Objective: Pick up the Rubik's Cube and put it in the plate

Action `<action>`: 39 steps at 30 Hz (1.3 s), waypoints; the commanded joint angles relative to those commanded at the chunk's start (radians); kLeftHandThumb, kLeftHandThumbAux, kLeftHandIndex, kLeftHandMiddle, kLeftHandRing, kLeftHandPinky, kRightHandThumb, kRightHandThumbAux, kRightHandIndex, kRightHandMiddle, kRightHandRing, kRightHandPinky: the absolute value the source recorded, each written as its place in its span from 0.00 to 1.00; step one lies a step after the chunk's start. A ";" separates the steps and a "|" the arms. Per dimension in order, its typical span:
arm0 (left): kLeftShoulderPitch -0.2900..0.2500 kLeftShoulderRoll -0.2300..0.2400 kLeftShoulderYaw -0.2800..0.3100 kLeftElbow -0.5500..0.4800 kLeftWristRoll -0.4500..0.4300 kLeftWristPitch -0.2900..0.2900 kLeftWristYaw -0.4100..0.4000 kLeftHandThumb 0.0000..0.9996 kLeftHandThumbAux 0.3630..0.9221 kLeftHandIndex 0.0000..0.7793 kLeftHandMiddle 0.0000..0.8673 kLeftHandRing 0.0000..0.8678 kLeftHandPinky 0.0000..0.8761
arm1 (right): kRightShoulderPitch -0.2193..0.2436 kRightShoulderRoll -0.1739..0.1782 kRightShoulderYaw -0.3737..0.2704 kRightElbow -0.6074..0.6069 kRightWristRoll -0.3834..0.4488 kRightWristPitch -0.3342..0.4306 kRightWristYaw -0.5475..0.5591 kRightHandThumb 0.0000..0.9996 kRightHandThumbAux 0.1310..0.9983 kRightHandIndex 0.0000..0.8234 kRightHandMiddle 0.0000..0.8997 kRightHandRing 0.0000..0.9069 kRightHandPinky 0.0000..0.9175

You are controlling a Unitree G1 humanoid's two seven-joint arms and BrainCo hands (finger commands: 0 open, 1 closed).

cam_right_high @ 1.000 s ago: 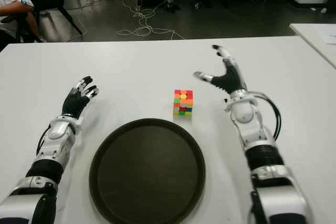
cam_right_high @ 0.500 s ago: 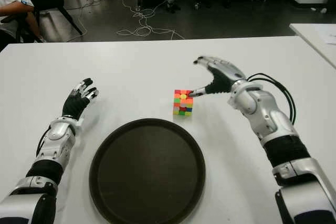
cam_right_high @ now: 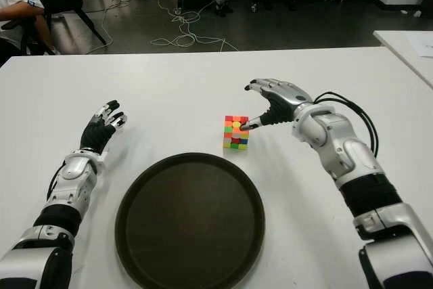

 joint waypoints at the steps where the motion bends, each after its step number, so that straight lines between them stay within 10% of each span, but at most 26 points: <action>1: 0.000 0.000 0.000 0.001 0.001 -0.002 0.000 0.19 0.60 0.04 0.10 0.10 0.08 | 0.000 -0.002 0.001 -0.003 0.000 0.004 0.007 0.00 0.31 0.02 0.05 0.05 0.08; 39: 0.001 -0.003 -0.003 0.004 0.025 -0.027 0.019 0.18 0.61 0.04 0.10 0.09 0.08 | -0.044 0.002 0.048 0.098 -0.023 -0.016 0.019 0.00 0.30 0.04 0.08 0.09 0.09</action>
